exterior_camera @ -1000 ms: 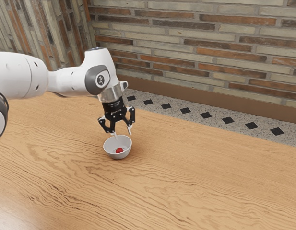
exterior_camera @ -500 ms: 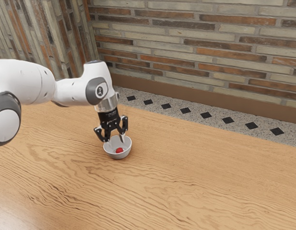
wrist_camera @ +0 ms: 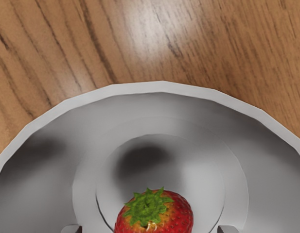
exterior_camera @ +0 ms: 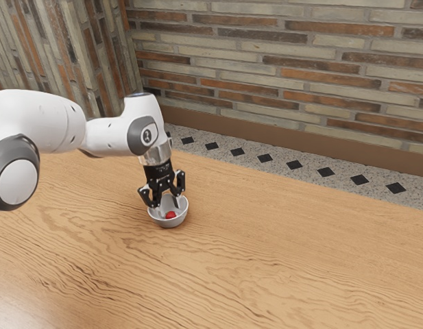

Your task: Take strawberry from the bowl

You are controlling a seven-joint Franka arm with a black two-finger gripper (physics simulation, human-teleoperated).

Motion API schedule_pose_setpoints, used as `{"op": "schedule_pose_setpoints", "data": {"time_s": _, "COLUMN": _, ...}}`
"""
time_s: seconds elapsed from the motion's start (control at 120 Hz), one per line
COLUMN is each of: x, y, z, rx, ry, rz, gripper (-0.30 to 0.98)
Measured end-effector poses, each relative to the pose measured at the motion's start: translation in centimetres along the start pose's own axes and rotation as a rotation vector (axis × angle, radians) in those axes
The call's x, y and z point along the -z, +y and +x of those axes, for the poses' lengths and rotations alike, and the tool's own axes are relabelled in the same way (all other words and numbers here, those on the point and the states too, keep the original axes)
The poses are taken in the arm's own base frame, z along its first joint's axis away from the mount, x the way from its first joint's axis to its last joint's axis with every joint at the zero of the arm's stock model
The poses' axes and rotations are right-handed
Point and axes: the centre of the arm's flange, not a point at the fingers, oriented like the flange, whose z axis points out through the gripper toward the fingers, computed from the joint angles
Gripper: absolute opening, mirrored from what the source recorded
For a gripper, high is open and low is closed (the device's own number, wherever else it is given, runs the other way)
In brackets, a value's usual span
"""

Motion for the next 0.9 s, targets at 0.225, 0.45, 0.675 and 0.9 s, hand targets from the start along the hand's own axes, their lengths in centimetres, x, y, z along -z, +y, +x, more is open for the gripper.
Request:
{"op": "schedule_pose_setpoints", "data": {"time_s": 0.225, "x": -1.4, "y": 0.1, "z": 0.3, "rx": 0.017, "ry": -0.006, "rz": 0.018, "gripper": 0.32}}
{"op": "schedule_pose_setpoints", "data": {"time_s": 0.45, "x": -1.3, "y": 0.9, "z": 0.6, "rx": 0.019, "ry": 0.002, "rz": 0.014, "gripper": 0.25}}
{"op": "schedule_pose_setpoints", "data": {"time_s": 0.675, "x": -1.5, "y": 0.8, "z": 0.6, "rx": 0.024, "ry": -0.002, "rz": 0.022, "gripper": 0.2}}
{"op": "schedule_pose_setpoints", "data": {"time_s": 0.9, "x": -1.5, "y": 0.7, "z": 0.6, "rx": 0.027, "ry": -0.003, "rz": 0.028, "gripper": 0.13}}
